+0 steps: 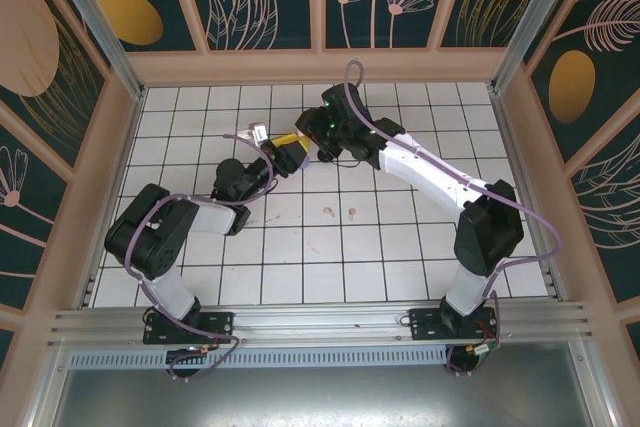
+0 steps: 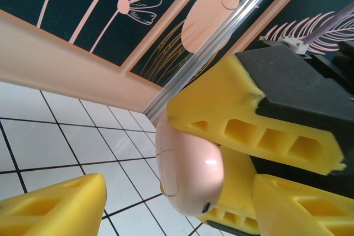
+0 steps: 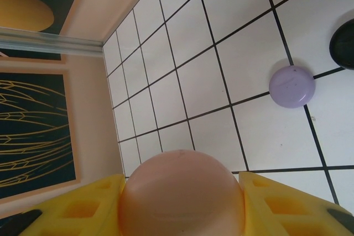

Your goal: Insert the wireless bluetooth earbuds into the charging case

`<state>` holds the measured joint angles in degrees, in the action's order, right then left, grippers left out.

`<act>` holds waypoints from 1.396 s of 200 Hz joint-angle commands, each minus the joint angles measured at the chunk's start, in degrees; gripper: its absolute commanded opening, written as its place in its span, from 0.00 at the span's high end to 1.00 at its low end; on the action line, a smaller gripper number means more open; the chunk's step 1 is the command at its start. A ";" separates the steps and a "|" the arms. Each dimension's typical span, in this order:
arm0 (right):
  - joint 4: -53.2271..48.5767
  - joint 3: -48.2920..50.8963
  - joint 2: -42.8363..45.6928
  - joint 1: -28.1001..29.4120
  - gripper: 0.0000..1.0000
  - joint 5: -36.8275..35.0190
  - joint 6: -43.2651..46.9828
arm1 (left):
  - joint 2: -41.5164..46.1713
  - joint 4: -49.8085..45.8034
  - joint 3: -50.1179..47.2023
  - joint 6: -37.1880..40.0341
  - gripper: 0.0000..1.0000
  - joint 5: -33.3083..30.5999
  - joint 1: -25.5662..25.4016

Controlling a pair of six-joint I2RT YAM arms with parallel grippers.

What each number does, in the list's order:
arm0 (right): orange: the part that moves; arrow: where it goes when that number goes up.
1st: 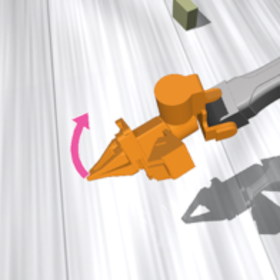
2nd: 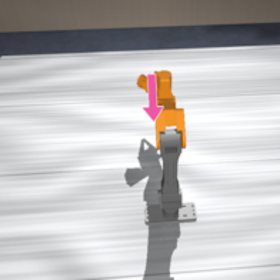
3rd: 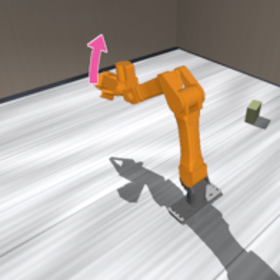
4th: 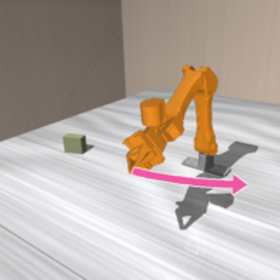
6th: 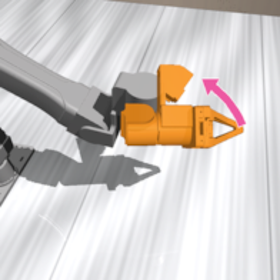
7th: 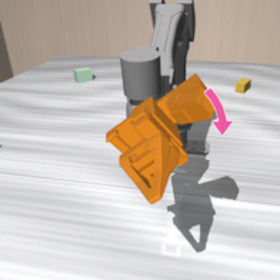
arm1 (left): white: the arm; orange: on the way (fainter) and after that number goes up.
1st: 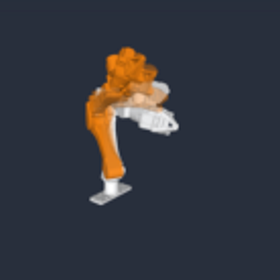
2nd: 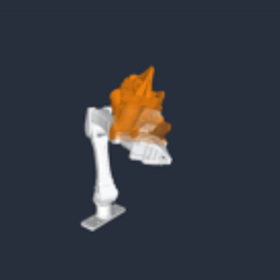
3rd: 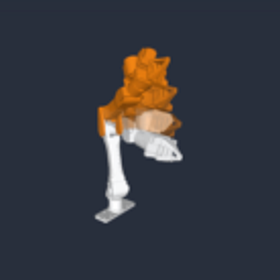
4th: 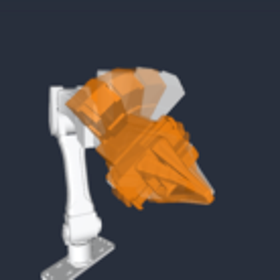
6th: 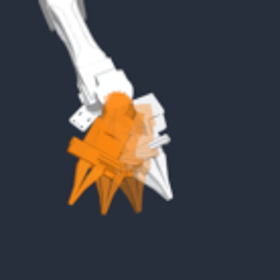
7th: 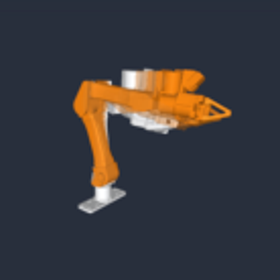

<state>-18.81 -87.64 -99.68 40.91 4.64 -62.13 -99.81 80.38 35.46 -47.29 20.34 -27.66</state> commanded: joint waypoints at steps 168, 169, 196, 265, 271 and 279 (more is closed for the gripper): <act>2.11 -0.76 0.19 1.33 0.63 0.44 -1.15 | -1.86 3.03 3.43 0.09 0.75 -0.21 -0.47; 2.17 -0.71 0.19 1.32 0.63 0.45 -1.15 | -1.87 2.99 3.50 0.09 0.75 -0.21 -0.47; 2.37 -0.82 0.23 1.43 0.63 0.72 -1.31 | -1.79 3.03 3.47 0.09 0.82 -0.13 -0.49; 3.23 -1.30 0.40 1.44 0.60 1.07 -1.42 | -1.93 3.12 4.02 -0.43 1.00 0.84 -0.47; 3.33 -1.59 0.44 1.46 0.56 0.98 -1.33 | -1.97 3.07 3.94 -0.60 1.00 0.84 -0.47; 3.36 -1.95 0.42 1.34 0.47 0.75 -1.25 | -1.85 3.12 4.00 -0.66 1.00 1.00 -0.47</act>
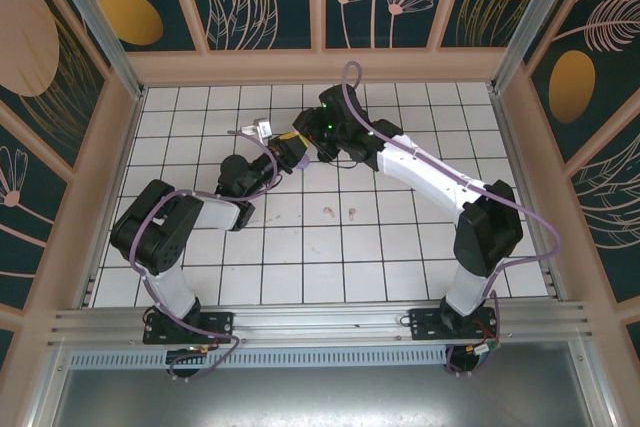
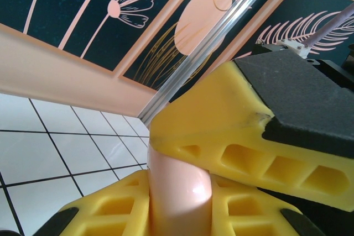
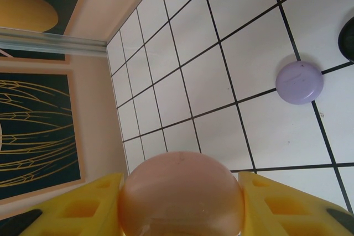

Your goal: Insert the wireless bluetooth earbuds into the charging case

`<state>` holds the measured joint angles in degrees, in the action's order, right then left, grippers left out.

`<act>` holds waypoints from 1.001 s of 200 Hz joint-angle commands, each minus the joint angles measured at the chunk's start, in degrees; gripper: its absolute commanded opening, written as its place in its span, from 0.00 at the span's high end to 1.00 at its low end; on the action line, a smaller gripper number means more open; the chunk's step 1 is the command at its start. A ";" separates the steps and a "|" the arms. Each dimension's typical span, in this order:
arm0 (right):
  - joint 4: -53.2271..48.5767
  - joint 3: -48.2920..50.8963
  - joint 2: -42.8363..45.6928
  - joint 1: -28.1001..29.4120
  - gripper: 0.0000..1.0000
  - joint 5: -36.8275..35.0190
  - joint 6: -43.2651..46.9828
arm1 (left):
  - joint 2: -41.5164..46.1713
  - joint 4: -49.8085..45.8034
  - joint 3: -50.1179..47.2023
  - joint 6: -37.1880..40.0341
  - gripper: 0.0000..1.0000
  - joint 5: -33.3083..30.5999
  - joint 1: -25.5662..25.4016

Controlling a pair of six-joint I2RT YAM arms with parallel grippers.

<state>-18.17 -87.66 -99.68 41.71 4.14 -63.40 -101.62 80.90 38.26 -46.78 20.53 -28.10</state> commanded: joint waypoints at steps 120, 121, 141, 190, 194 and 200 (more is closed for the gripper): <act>5.65 9.24 16.08 -5.37 0.21 -3.84 12.59 | 6.40 -8.79 1.96 3.37 1.00 7.64 -0.03; 5.76 9.73 16.39 -5.43 0.21 -3.81 12.77 | 6.46 -9.03 1.98 3.41 1.00 7.75 -0.03; 8.79 18.11 21.73 -7.54 0.21 -1.53 16.75 | 7.38 -13.36 2.95 5.74 1.00 11.19 0.04; 13.55 33.32 31.56 -9.85 0.21 4.76 33.81 | 7.84 -17.59 4.88 6.36 1.00 22.70 0.06; 14.01 34.23 32.12 -9.94 0.21 5.98 34.84 | 7.84 -17.89 5.02 6.34 1.00 23.54 0.06; 14.83 35.44 32.91 -10.06 0.21 7.91 36.06 | 7.84 -18.29 5.24 6.26 1.00 24.85 0.06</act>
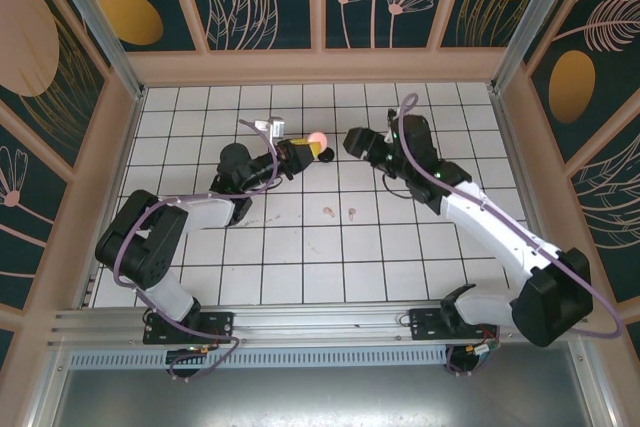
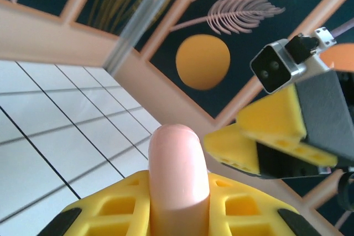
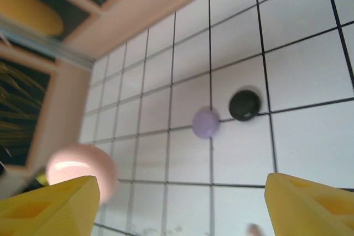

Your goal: Insert the wireless bluetooth earbuds into the charging case

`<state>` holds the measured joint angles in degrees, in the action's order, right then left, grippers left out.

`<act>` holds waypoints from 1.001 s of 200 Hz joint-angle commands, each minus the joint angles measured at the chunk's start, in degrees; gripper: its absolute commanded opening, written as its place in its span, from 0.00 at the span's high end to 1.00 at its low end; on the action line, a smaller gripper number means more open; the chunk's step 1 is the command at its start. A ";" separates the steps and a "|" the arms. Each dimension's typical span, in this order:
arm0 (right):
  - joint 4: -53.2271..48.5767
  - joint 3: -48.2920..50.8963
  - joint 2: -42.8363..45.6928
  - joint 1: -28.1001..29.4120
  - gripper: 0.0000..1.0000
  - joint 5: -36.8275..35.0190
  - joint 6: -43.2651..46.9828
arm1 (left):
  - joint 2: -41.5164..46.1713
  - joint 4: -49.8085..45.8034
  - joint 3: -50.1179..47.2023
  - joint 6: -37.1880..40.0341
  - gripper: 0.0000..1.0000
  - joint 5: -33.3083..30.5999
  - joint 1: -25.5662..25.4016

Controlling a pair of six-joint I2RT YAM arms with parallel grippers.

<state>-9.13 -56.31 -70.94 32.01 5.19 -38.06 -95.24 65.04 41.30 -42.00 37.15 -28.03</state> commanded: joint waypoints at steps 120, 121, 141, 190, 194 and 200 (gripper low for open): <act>12.02 3.78 -0.68 -0.11 0.23 18.45 14.93 | 0.93 -4.79 3.79 0.05 1.00 16.91 -0.03; 12.02 3.73 -0.77 -0.06 0.23 18.45 14.94 | 0.93 -4.81 3.79 0.06 1.00 16.95 -0.02; 12.29 3.44 -2.05 0.07 0.23 17.81 14.90 | 0.85 -5.01 4.05 0.15 1.00 17.15 -0.01; 13.80 4.94 -4.80 -1.16 0.26 15.42 14.33 | 1.46 -5.68 4.90 0.15 1.00 18.12 -0.03; 14.11 5.17 -4.82 -2.25 0.26 15.38 14.11 | 1.61 -5.93 4.95 0.29 1.00 18.34 -0.01; 14.68 5.74 -4.91 -2.96 0.27 15.53 13.65 | 1.79 -6.18 4.89 0.47 1.00 18.56 -0.06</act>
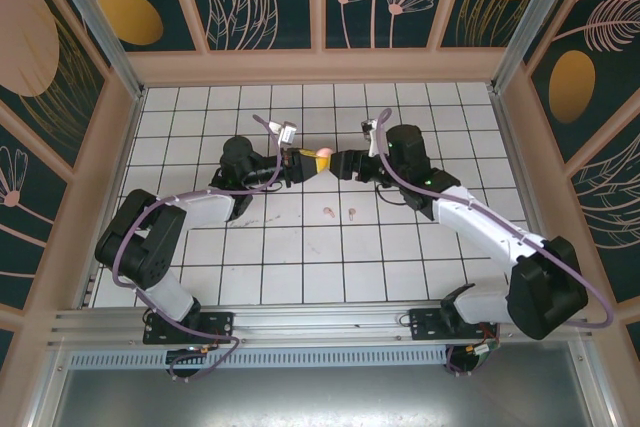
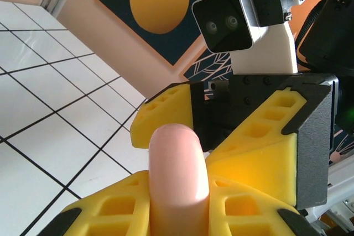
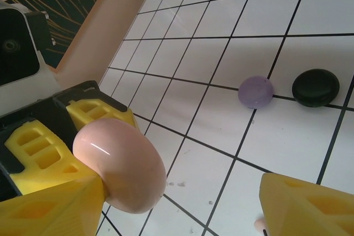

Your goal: Insert the wireless bluetooth earbuds into the charging case

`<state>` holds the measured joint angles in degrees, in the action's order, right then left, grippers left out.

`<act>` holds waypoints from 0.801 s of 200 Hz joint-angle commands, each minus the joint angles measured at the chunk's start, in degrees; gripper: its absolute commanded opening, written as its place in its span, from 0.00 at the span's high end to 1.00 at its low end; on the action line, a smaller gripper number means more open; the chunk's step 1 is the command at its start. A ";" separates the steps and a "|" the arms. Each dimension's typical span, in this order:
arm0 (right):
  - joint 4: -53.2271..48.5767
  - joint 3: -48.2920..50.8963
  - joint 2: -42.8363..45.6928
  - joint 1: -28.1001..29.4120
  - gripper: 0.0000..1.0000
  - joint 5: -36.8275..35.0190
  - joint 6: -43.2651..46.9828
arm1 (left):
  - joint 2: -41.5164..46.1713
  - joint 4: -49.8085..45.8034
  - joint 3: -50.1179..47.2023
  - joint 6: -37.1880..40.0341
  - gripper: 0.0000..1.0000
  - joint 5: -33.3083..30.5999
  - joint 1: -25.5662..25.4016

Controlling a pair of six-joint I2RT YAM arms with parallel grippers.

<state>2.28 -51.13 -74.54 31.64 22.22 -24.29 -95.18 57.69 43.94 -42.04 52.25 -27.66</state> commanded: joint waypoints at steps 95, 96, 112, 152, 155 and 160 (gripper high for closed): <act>0.38 0.77 2.96 -5.49 0.28 1.08 -2.79 | 2.91 1.34 0.53 1.41 1.00 1.63 -0.46; 0.37 0.77 3.07 -5.47 0.28 1.16 -2.83 | 2.86 1.36 0.53 1.43 1.00 1.63 -0.46; 0.41 0.69 4.85 -5.06 0.28 3.12 -3.55 | 2.37 2.30 0.72 0.85 1.00 1.80 -0.45; -0.54 -1.61 4.85 -0.66 0.28 3.78 -2.80 | 1.75 2.33 1.58 0.55 1.00 2.28 -0.42; -0.57 -1.99 4.49 -0.62 0.28 3.57 -2.62 | 1.75 2.34 1.66 0.49 1.00 2.25 -0.42; -0.68 -2.47 4.10 0.35 0.28 3.31 -2.44 | 1.75 2.27 1.72 0.54 1.00 2.24 -0.46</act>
<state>2.57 -50.72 -69.91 29.34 24.56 -27.31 -93.56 57.23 44.16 -41.80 53.60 -27.77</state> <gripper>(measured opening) 0.719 0.218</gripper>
